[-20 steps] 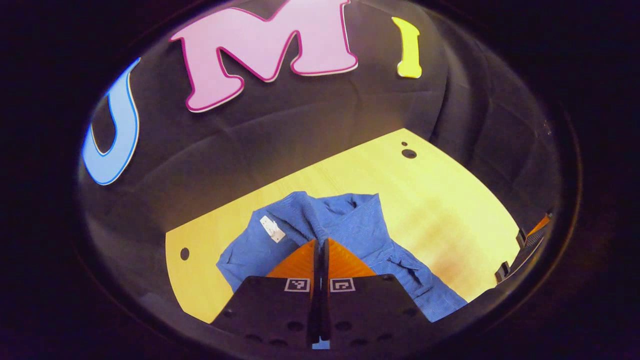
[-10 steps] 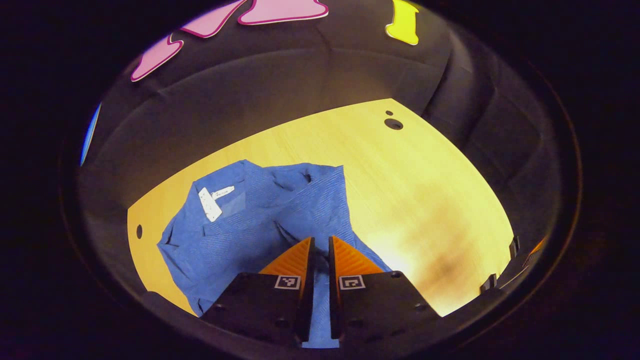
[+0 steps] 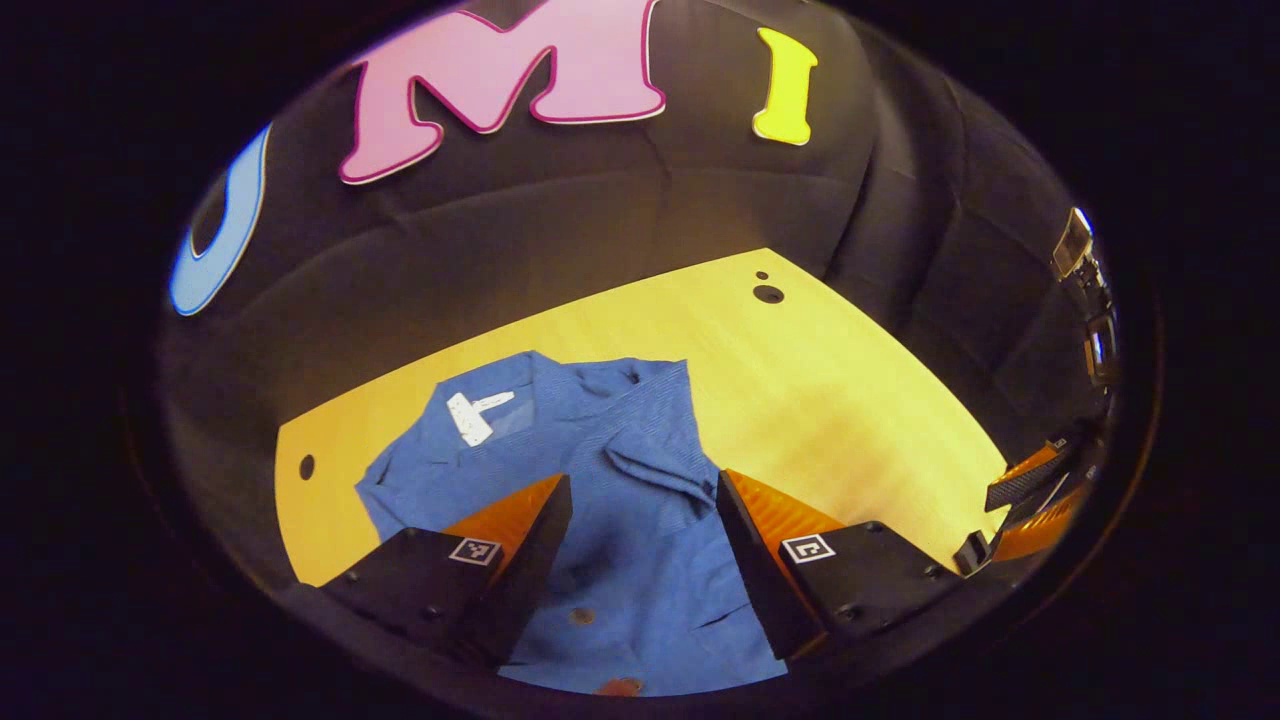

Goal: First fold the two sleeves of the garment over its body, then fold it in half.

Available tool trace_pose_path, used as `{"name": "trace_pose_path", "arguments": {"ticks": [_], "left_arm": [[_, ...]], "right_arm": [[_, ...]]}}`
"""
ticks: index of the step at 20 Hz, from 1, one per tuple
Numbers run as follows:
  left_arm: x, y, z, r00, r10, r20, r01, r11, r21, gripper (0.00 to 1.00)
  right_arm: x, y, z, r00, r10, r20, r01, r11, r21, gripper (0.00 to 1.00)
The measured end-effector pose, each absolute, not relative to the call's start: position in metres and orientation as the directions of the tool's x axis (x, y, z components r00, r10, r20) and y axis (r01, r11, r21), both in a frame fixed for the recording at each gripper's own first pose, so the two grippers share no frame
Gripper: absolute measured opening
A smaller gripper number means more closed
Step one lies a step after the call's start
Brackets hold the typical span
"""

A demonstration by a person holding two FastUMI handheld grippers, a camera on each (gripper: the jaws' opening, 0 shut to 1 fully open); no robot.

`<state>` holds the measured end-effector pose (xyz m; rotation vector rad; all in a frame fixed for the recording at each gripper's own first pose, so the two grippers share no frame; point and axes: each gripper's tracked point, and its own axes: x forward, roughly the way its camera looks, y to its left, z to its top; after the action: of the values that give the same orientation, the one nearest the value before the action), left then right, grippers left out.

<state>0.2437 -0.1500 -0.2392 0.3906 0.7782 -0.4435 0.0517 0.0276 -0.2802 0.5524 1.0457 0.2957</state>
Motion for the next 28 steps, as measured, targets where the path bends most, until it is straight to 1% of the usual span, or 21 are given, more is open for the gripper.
{"name": "trace_pose_path", "arguments": {"ticks": [2, 5, 6, 8, 10, 11, 13, 16, 18, 20, 23, 26, 28], "left_arm": [[0.217, -0.12, -0.232, 0.636, -0.224, -0.738, 0.479, 0.864, 0.151, 0.84], [0.176, -0.063, -0.23, 0.648, -0.199, -0.736, 0.383, 0.919, 0.089, 0.84], [0.159, -0.04, -0.24, 0.63, -0.19, -0.753, 0.348, 0.936, 0.054, 0.84], [0.118, 0.003, -0.268, 0.549, -0.184, -0.815, 0.27, 0.962, -0.035, 0.84], [0.075, 0.053, -0.307, 0.44, -0.148, -0.886, 0.151, 0.984, -0.09, 0.84], [0.056, 0.074, -0.319, 0.4, -0.139, -0.906, 0.096, 0.989, -0.11, 0.85], [0.034, 0.106, -0.342, 0.35, -0.135, -0.927, 0.032, 0.991, -0.132, 0.84], [0.012, 0.127, -0.353, 0.298, -0.132, -0.945, 0.004, 0.991, -0.137, 0.84], [0.001, 0.136, -0.366, 0.257, -0.109, -0.96, -0.005, 0.993, -0.114, 0.82], [-0.004, 0.141, -0.375, 0.224, -0.096, -0.97, -0.004, 0.995, -0.099, 0.84], [-0.01, 0.146, -0.39, 0.176, -0.107, -0.979, 0.008, 0.994, -0.107, 0.84], [-0.018, 0.151, -0.4, 0.1, -0.109, -0.989, 0.008, 0.994, -0.109, 0.84], [-0.015, 0.156, -0.404, 0.093, -0.099, -0.991, 0.009, 0.995, -0.098, 0.84]], "right_arm": [[0.043, 0.048, -0.285, 0.458, 0.484, -0.746, 0.003, 0.838, 0.546, 0.98], [0.028, 0.072, -0.295, 0.42, 0.472, -0.775, -0.026, 0.86, 0.51, 0.98], [0.024, 0.078, -0.299, 0.411, 0.465, -0.784, -0.035, 0.867, 0.497, 0.98], [0.011, 0.09, -0.311, 0.376, 0.456, -0.806, -0.037, 0.877, 0.479, 0.98], [-0.006, 0.098, -0.327, 0.326, 0.451, -0.831, -0.024, 0.883, 0.47, 0.98], [-0.016, 0.101, -0.337, 0.292, 0.442, -0.848, -0.019, 0.889, 0.457, 0.98], [-0.035, 0.104, -0.355, 0.223, 0.417, -0.881, -0.013, 0.905, 0.426, 0.98], [-0.063, 0.1, -0.378, 0.138, 0.365, -0.921, 0.002, 0.929, 0.369, 0.99], [-0.08, 0.091, -0.39, 0.08, 0.312, -0.947, 0.021, 0.949, 0.315, 0.99], [-0.089, 0.091, -0.399, 0.046, 0.298, -0.953, 0.04, 0.953, 0.3, 0.99], [-0.103, 0.092, -0.41, 0.005, 0.277, -0.961, 0.039, 0.96, 0.277, 0.99], [-0.111, 0.085, -0.426, -0.025, 0.229, -0.973, 0.021, 0.973, 0.229, 0.99], [-0.119, 0.079, -0.434, -0.058, 0.208, -0.976, 0.046, 0.978, 0.205, 0.99]]}}
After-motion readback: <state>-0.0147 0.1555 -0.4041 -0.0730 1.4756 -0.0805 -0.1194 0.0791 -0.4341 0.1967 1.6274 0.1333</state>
